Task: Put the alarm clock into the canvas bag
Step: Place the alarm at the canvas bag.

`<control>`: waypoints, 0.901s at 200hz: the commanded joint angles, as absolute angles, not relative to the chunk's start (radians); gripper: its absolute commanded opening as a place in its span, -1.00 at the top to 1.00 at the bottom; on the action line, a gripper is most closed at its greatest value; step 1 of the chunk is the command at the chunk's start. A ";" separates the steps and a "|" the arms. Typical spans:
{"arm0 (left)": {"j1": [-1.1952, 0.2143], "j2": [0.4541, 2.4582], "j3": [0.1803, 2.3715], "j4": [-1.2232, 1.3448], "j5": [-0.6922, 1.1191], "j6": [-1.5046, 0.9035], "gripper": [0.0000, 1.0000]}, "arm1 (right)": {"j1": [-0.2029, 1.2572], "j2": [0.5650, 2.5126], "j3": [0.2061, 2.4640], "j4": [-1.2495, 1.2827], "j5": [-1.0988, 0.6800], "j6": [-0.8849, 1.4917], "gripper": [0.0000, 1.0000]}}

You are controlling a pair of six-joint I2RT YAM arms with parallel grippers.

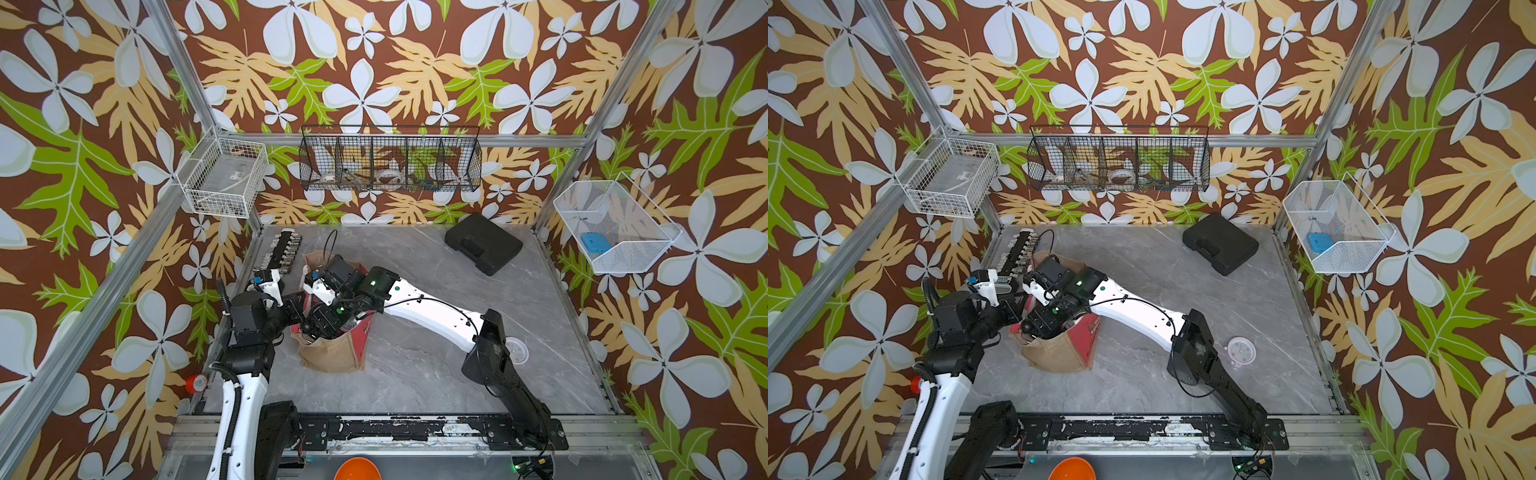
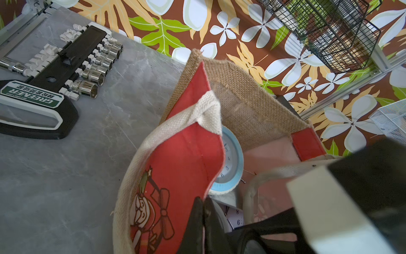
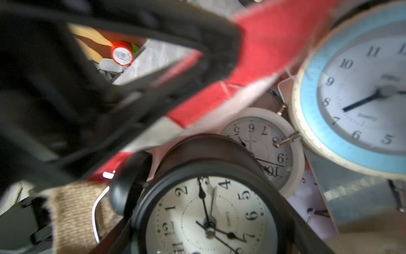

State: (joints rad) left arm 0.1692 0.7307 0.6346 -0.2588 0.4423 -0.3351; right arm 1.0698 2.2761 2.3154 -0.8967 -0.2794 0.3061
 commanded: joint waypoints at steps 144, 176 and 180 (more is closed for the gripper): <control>0.170 0.689 0.645 -0.231 0.406 -0.344 1.00 | 1.122 2.324 2.317 -1.071 -0.057 0.196 -0.52; 0.170 0.704 0.646 -0.238 0.396 -0.344 1.00 | 1.160 2.274 2.279 -1.089 -0.009 0.098 -0.69; 0.169 0.707 0.646 -0.238 0.398 -0.344 1.00 | 1.165 2.266 2.272 -1.085 -0.005 0.089 -0.71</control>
